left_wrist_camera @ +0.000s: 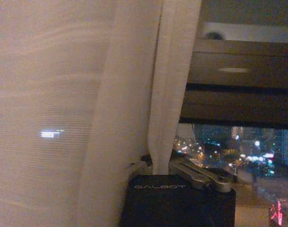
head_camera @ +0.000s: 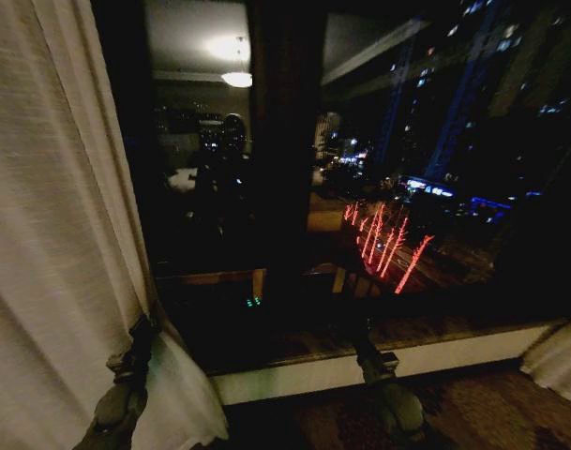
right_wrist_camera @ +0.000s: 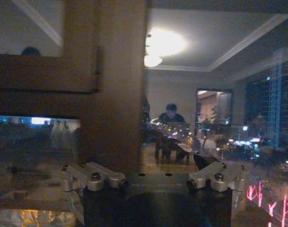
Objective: Open the curtains by pulling them apart, changing their state from closed to fully open.
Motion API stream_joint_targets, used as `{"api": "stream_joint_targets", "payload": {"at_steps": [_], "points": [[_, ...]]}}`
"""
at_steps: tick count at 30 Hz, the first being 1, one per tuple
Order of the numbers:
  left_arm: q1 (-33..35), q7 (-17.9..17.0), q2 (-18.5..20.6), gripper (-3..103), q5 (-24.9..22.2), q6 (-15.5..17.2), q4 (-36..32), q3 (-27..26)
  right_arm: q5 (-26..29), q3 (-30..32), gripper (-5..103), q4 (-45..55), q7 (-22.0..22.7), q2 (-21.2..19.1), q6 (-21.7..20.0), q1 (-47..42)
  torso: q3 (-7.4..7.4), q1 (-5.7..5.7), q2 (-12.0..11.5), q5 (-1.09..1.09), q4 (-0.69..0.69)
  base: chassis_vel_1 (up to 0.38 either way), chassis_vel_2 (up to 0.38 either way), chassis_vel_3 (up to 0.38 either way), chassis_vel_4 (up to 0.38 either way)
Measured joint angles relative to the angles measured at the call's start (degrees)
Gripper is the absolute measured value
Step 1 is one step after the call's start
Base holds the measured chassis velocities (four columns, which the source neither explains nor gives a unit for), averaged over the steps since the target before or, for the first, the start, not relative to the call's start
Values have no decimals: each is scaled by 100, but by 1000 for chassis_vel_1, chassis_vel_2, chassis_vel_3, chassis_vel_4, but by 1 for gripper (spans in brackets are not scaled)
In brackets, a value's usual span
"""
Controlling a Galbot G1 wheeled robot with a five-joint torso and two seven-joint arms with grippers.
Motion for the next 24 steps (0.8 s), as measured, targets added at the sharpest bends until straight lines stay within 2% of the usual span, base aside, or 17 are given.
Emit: {"api": "stream_joint_targets", "payload": {"at_steps": [6,10,12,24], "points": [[91,-34,-93,0,87,-33,-37,-16,0,0,100,0,0,0,0,0,0,0,0,3,-2,377,331,-380,-333],[107,-40,-103,0,107,-43,-43,-26,0,0,100,0,0,0,0,0,1,2,-1,-3,-1,427,230,-402,-241],[129,-48,-103,0,112,-45,-52,-47,0,0,100,0,0,0,0,0,1,1,-1,2,0,480,237,-487,-265],[222,-56,-100,0,129,-109,-70,-92,0,0,100,0,0,0,0,0,0,-1,0,-1,-1,471,245,-480,-241]]}}
